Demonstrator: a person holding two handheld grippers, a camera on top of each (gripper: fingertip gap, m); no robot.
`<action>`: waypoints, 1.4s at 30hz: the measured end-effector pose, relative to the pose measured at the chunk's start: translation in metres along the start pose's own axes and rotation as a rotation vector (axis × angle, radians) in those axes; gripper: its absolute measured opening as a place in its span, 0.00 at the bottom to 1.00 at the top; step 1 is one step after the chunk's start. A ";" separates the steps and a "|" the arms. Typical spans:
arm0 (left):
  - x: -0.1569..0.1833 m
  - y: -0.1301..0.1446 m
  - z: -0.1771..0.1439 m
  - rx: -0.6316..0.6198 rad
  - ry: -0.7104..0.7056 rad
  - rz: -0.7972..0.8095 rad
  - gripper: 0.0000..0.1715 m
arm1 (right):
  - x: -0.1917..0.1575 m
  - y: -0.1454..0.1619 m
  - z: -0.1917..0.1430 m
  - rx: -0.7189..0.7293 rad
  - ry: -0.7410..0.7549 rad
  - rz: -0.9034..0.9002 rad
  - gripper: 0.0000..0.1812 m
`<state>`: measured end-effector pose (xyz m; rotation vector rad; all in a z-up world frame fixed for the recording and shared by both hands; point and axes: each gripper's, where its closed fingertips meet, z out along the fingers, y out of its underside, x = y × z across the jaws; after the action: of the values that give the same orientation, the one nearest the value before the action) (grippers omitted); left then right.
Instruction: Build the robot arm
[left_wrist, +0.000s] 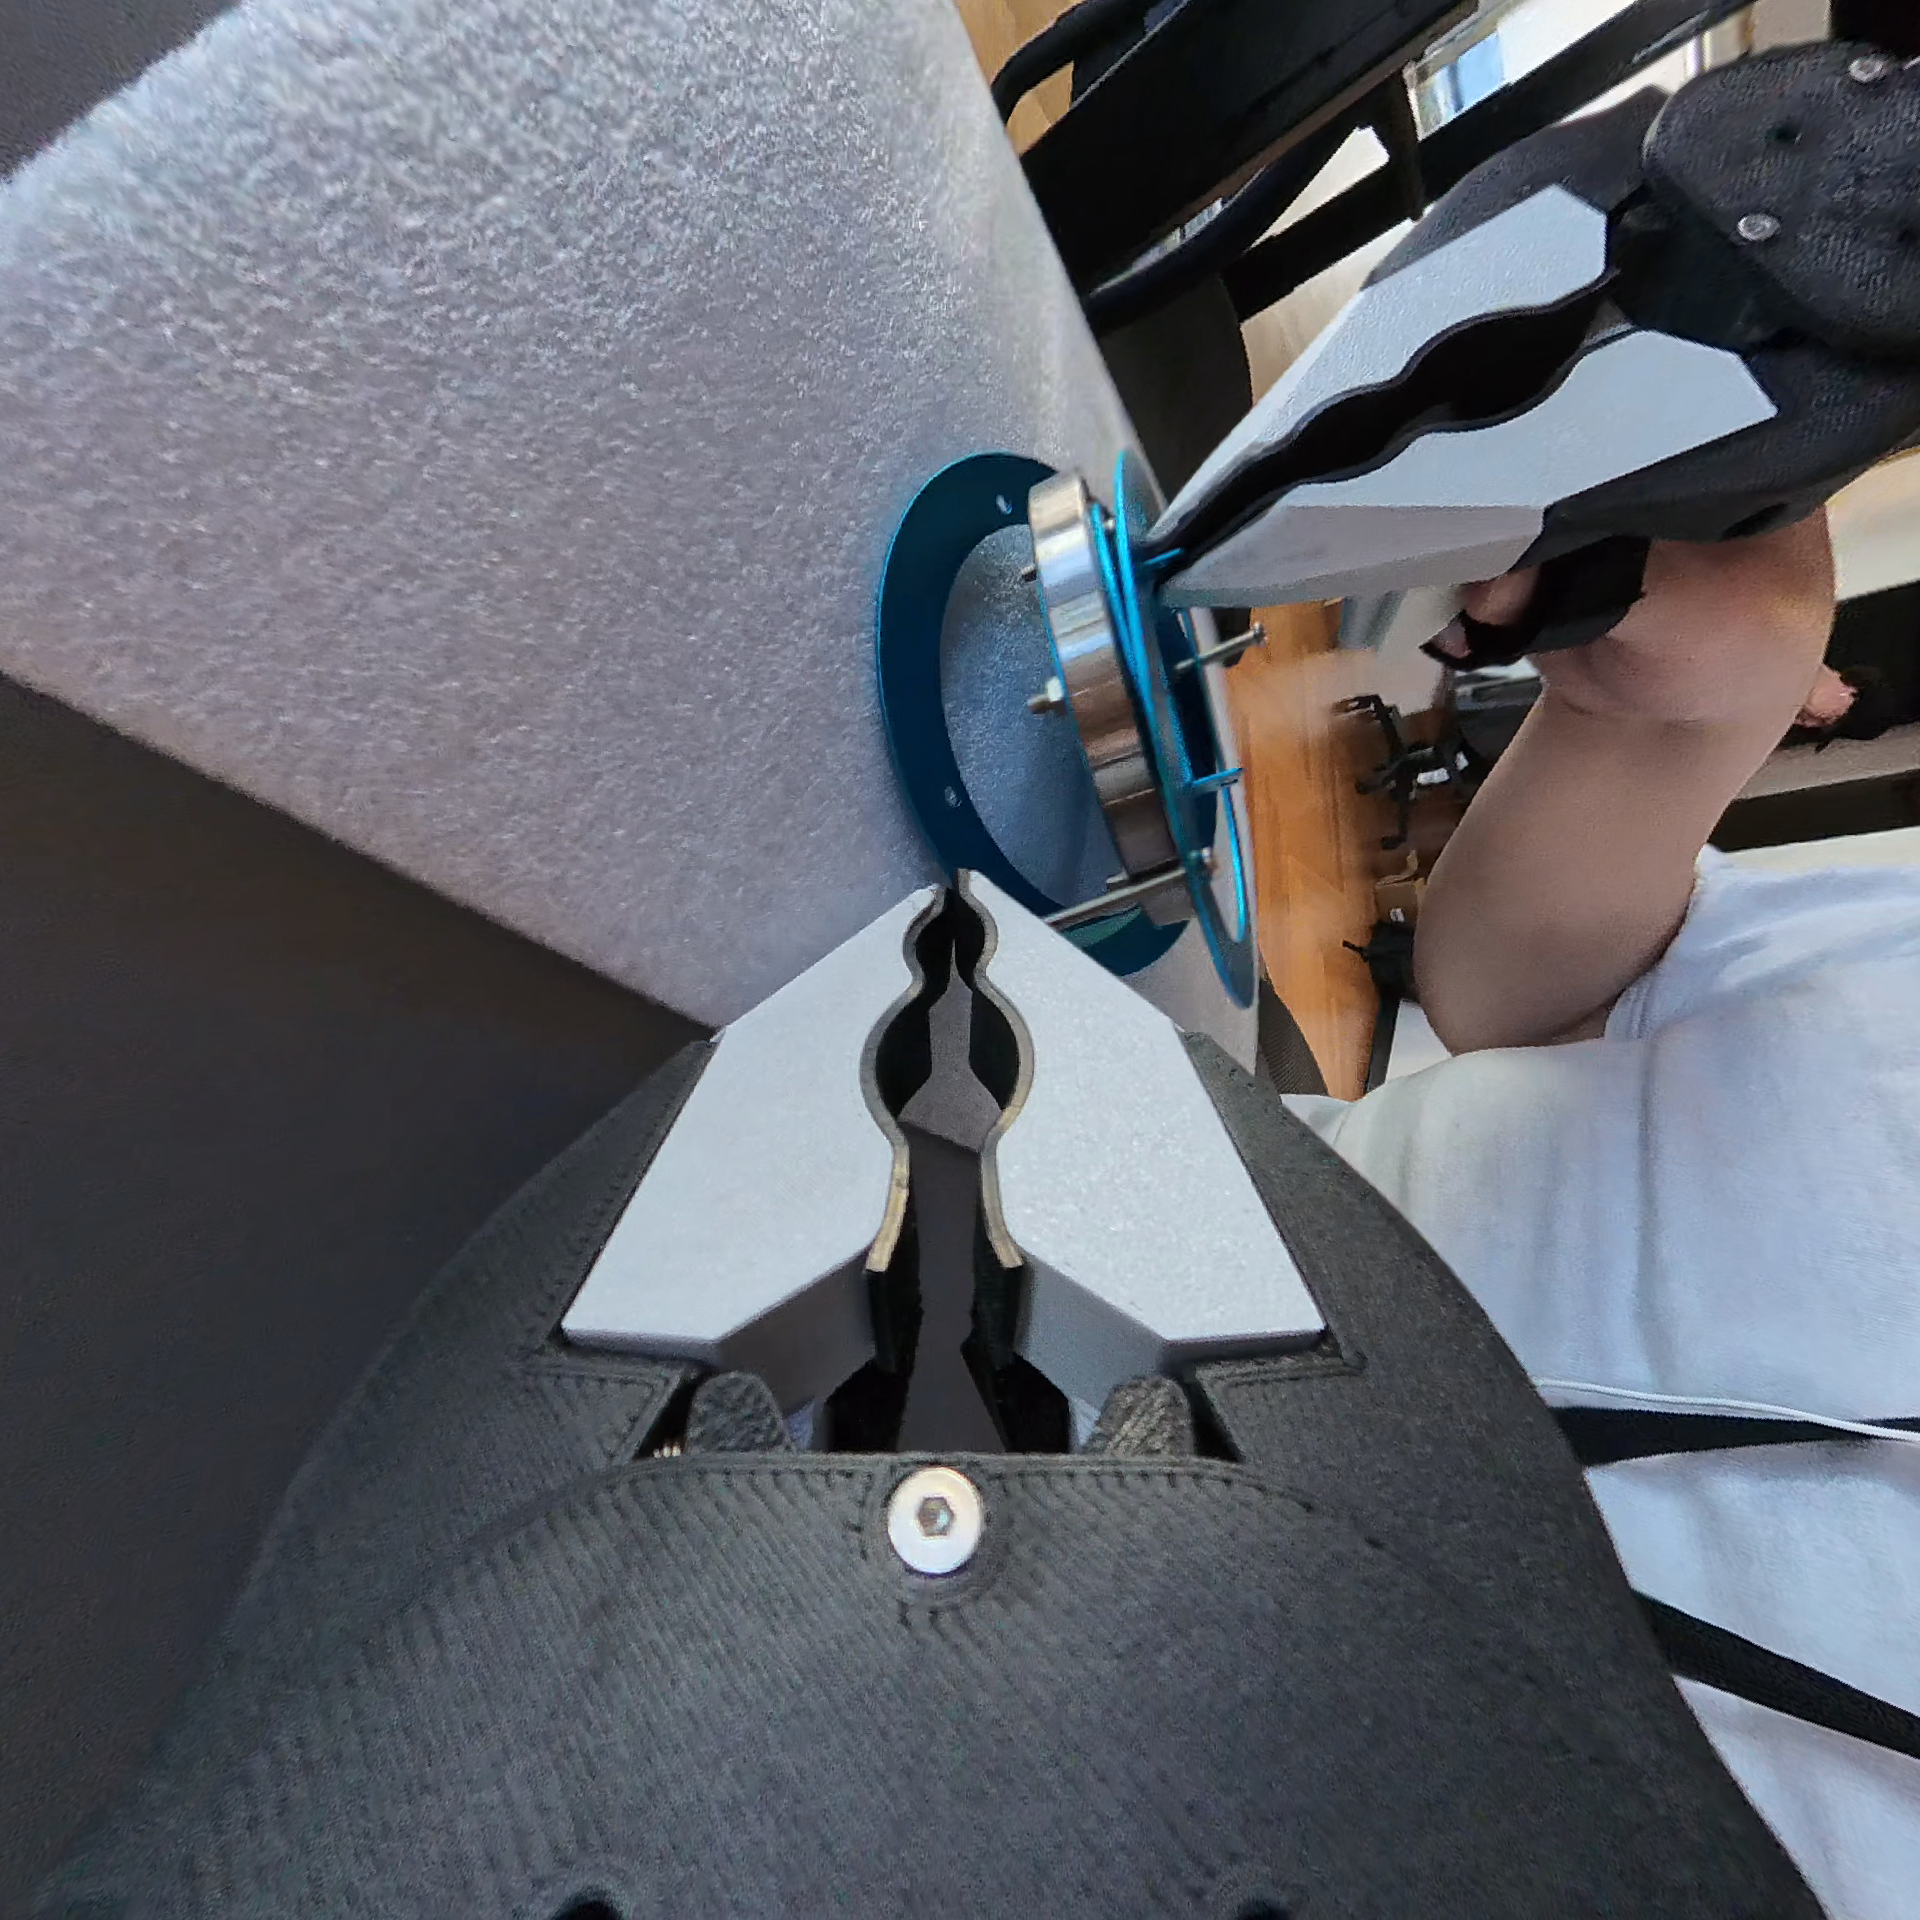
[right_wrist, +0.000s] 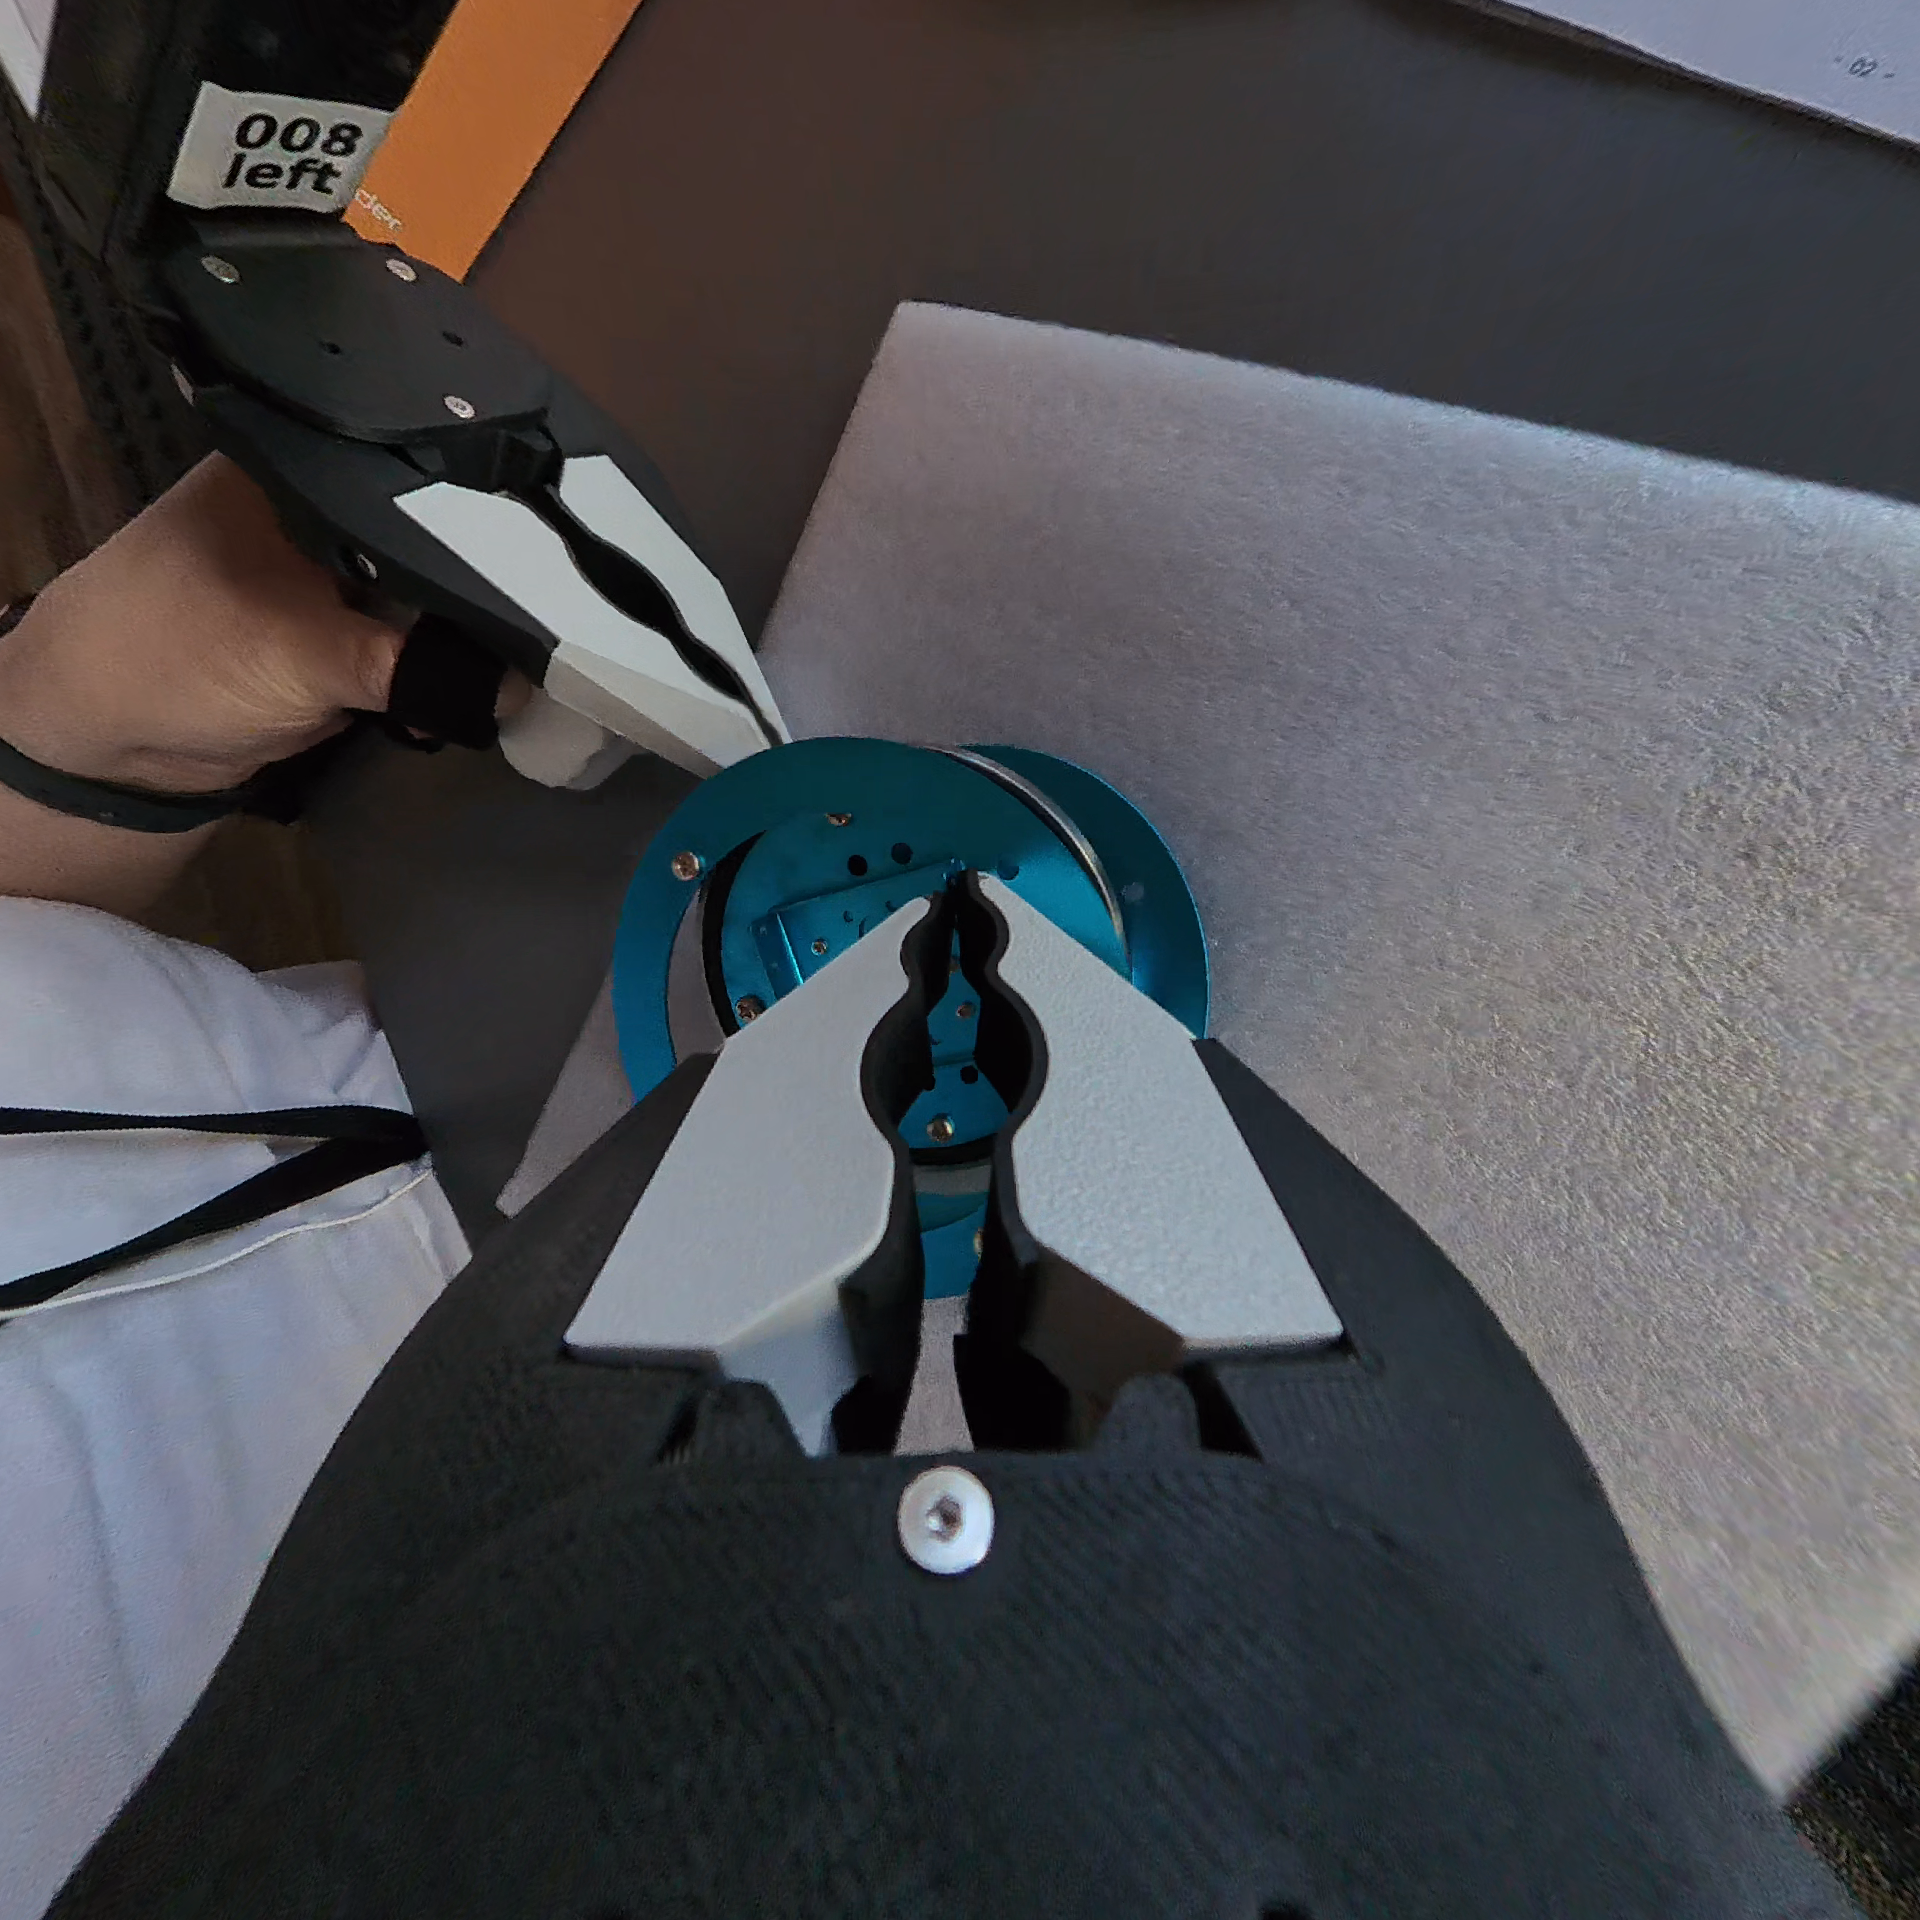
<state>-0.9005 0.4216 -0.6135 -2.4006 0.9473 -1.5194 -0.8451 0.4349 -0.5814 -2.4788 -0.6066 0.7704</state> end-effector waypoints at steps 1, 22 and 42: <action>-0.001 -0.001 0.000 0.008 0.001 -0.002 0.00 | 0.001 0.000 0.001 0.003 -0.001 -0.001 0.00; -0.003 -0.026 -0.024 0.110 -0.105 0.060 0.00 | 0.003 -0.005 0.016 0.174 0.047 -0.064 0.00; 0.010 -0.022 -0.031 0.148 -0.231 0.012 0.00 | 0.007 -0.006 0.012 0.288 0.134 -0.067 0.00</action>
<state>-0.9145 0.4397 -0.5819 -2.3934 0.7707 -1.2270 -0.8486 0.4465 -0.5894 -2.2127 -0.4902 0.6131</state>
